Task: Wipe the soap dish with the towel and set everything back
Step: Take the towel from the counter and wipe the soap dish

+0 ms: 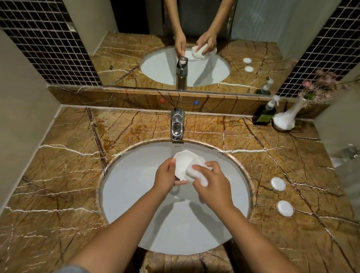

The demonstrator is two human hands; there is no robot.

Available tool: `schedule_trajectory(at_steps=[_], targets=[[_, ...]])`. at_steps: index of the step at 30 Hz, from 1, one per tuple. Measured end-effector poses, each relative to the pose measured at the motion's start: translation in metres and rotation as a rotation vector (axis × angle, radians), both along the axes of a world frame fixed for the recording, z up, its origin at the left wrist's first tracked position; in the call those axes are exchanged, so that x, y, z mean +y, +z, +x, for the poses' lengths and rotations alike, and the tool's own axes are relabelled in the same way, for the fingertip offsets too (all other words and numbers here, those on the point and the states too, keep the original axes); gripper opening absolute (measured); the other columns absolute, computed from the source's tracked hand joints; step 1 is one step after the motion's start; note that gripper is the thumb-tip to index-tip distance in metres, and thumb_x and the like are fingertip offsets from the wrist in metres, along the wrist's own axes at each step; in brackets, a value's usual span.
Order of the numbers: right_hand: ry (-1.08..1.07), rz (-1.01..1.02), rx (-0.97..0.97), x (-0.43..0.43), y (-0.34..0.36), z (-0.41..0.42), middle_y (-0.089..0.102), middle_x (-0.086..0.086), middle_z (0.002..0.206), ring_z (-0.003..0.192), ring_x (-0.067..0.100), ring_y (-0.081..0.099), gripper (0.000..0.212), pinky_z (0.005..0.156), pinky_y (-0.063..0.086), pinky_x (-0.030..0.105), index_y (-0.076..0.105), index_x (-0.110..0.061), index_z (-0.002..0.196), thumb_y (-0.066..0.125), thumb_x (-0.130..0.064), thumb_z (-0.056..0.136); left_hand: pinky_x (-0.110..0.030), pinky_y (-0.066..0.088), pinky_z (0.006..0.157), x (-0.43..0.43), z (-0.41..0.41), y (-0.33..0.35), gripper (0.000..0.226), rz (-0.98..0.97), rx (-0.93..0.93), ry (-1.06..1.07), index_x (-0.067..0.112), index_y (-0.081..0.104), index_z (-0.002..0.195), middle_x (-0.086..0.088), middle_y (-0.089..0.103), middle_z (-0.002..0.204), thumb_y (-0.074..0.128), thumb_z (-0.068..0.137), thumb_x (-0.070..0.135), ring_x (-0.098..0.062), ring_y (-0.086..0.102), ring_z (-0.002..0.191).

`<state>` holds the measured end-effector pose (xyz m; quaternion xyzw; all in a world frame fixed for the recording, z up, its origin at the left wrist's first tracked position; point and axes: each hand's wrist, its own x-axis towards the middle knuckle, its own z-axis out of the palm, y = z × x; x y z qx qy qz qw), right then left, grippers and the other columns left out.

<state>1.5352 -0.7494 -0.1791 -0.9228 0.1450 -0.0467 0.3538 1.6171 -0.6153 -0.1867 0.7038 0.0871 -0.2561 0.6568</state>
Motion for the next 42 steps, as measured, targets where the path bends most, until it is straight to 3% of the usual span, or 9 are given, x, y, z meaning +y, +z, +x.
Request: schedule_trajectory(at_steps=[2, 4, 8, 12, 25, 32, 37, 40, 42], targets=[[0.093, -0.021, 0.045, -0.002, -0.003, -0.005, 0.052, -0.008, 0.115, 0.086, 0.015, 0.059, 0.032, 0.066, 0.041, 0.025, 0.068, -0.037, 0.110, 0.063, -0.033, 0.079, -0.032, 0.060, 0.059, 0.000, 0.002, -0.003, 0.035, 0.087, -0.025, -0.007, 0.005, 0.056, 0.122, -0.018, 0.058, 0.115, 0.031, 0.104, 0.023, -0.034, 0.062, 0.096], [0.018, 0.198, 0.016, -0.004, -0.002, -0.008, 0.057, -0.011, 0.108, 0.090, 0.011, 0.060, 0.030, 0.073, 0.046, 0.026, 0.071, -0.037, 0.104, 0.065, -0.028, 0.076, -0.035, 0.061, 0.062, 0.003, 0.003, -0.006, 0.035, 0.117, -0.017, -0.019, 0.004, 0.055, 0.121, -0.020, 0.057, 0.115, 0.031, 0.104, 0.023, -0.033, 0.061, 0.093], [-0.625, 0.824, -0.076, -0.024, 0.001, 0.005, 0.069, 0.007, 0.113, 0.104, 0.024, 0.064, 0.025, 0.093, 0.051, 0.040, 0.070, -0.019, 0.107, 0.062, -0.014, 0.084, -0.032, 0.062, 0.060, 0.008, 0.005, -0.002, 0.031, -0.028, 0.106, -0.013, 0.004, 0.054, 0.125, -0.019, 0.050, 0.126, 0.040, 0.102, 0.019, -0.039, 0.061, 0.097], [-0.704, 1.392, 0.278, -0.037, 0.005, 0.018, 0.065, 0.012, 0.075, 0.068, 0.027, 0.063, 0.029, 0.068, 0.047, 0.029, 0.060, -0.009, 0.086, 0.044, -0.032, 0.093, -0.030, 0.063, 0.063, 0.004, 0.003, 0.004, 0.023, -0.130, 0.127, -0.063, 0.007, 0.057, 0.119, -0.017, 0.055, 0.123, 0.051, 0.097, 0.014, -0.032, 0.066, 0.097], [-0.568, 1.140, 0.421, -0.025, -0.005, -0.005, 0.067, 0.005, 0.078, 0.068, 0.021, 0.064, 0.023, 0.062, 0.051, 0.031, 0.063, -0.017, 0.081, 0.052, -0.035, 0.091, -0.032, 0.062, 0.054, -0.007, -0.001, 0.010, 0.021, -0.009, 0.027, 0.028, 0.004, 0.062, 0.114, -0.012, 0.053, 0.117, 0.054, 0.096, 0.012, -0.034, 0.055, 0.104], [-0.460, 0.971, 0.403, -0.041, 0.009, 0.008, 0.062, 0.003, 0.072, 0.064, 0.018, 0.058, 0.015, 0.063, 0.042, 0.025, 0.061, -0.021, 0.068, 0.062, -0.030, 0.079, -0.038, 0.062, 0.056, 0.003, 0.001, 0.009, 0.026, 0.174, -0.228, -0.164, 0.009, 0.063, 0.117, -0.012, 0.052, 0.114, 0.055, 0.095, 0.021, -0.036, 0.057, 0.106], [-0.322, 0.703, 0.303, -0.064, 0.021, 0.010, 0.072, -0.001, 0.088, 0.081, 0.022, 0.067, 0.018, 0.078, 0.052, 0.037, 0.075, -0.027, 0.084, 0.057, -0.023, 0.086, -0.014, 0.044, 0.064, 0.021, 0.003, 0.025, 0.028, 0.445, -0.867, -0.525, 0.031, 0.064, 0.119, 0.004, 0.049, 0.098, 0.057, 0.093, 0.024, -0.011, 0.056, 0.077], [-0.145, 0.633, 0.182, -0.067, 0.043, 0.022, 0.072, -0.011, 0.079, 0.064, 0.001, 0.064, 0.023, 0.055, 0.053, 0.018, 0.072, -0.018, 0.106, 0.055, -0.016, 0.090, -0.019, 0.039, 0.052, 0.025, 0.002, 0.039, 0.038, 0.593, -1.318, -0.688, 0.031, 0.069, 0.112, 0.003, 0.062, 0.089, 0.075, 0.079, 0.014, -0.014, 0.061, 0.067], [0.029, 0.624, 0.197, -0.063, 0.059, 0.029, 0.073, -0.013, 0.071, 0.057, 0.000, 0.062, 0.026, 0.046, 0.048, 0.014, 0.074, -0.029, 0.095, 0.055, -0.011, 0.091, -0.023, 0.039, 0.047, 0.021, 0.003, 0.048, 0.035, 0.592, -1.618, -0.665, 0.027, 0.074, 0.104, 0.004, 0.068, 0.081, 0.078, 0.075, 0.008, -0.016, 0.058, 0.073]])
